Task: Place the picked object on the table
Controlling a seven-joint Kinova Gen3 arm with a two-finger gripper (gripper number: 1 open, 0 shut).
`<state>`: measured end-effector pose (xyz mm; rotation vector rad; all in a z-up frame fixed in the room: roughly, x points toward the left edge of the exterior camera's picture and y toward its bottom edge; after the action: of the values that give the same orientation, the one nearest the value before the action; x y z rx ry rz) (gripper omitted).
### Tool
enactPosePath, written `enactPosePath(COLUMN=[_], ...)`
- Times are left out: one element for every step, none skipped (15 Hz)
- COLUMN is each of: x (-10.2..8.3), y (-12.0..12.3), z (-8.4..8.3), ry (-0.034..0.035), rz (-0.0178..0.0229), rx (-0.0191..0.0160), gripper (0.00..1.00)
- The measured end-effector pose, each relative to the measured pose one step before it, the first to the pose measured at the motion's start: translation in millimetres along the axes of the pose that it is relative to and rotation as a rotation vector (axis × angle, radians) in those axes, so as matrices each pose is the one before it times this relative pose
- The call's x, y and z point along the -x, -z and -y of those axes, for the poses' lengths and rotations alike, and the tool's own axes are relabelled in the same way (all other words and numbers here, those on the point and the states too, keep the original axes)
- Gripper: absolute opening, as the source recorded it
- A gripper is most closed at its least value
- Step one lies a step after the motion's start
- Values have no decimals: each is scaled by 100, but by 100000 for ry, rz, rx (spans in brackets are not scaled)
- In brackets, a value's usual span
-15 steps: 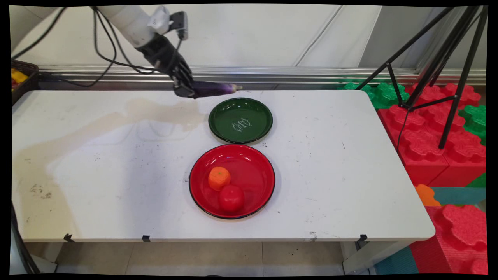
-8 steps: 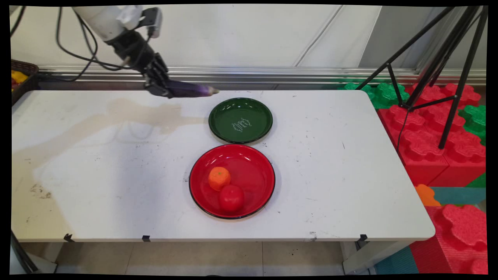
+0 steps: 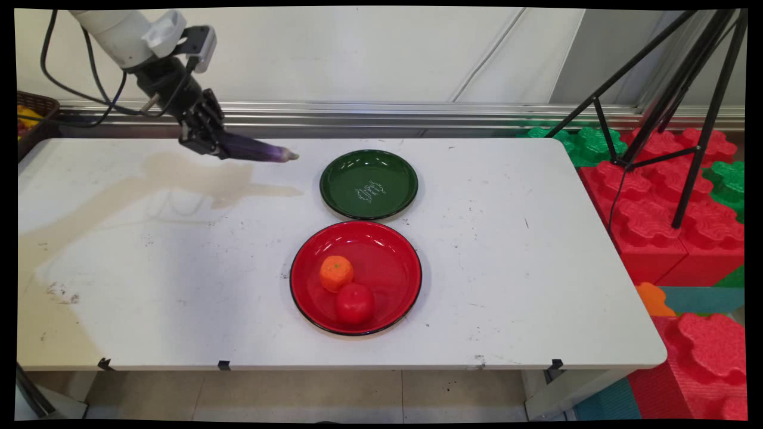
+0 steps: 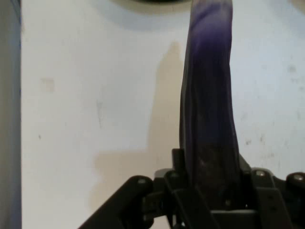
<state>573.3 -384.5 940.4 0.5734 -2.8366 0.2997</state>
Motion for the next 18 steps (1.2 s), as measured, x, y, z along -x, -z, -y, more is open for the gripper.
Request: enactPosePath(x=[556,504,367,417,391,222,144,197,112,110,95,130,75,103,98,85,62,34], y=[-358,-476,-517,-681,-767,-629,-456,-691,-476,-720,-472,-688,-451,-660,-704,-635,-474,-284], z=[3,-24,-11,-14,-3,44,34,43,40,66,36,31,23,26,36,38,28,14], ry=[-274,-35,98,353,413,272,188,256,196,278,302,473,335,581,682,631,494,310], rz=[1195,1084,871,953,849,425,271,313,230,280,219,291,185,313,268,238,169,50], rx=[362,504,503,629,646,400,278,511,346,624,380,587,384,557,507,391,272,169], gripper=[0,0,0,0,0,0,0,0,0,0,0,0,0,0,0,0,0,0])
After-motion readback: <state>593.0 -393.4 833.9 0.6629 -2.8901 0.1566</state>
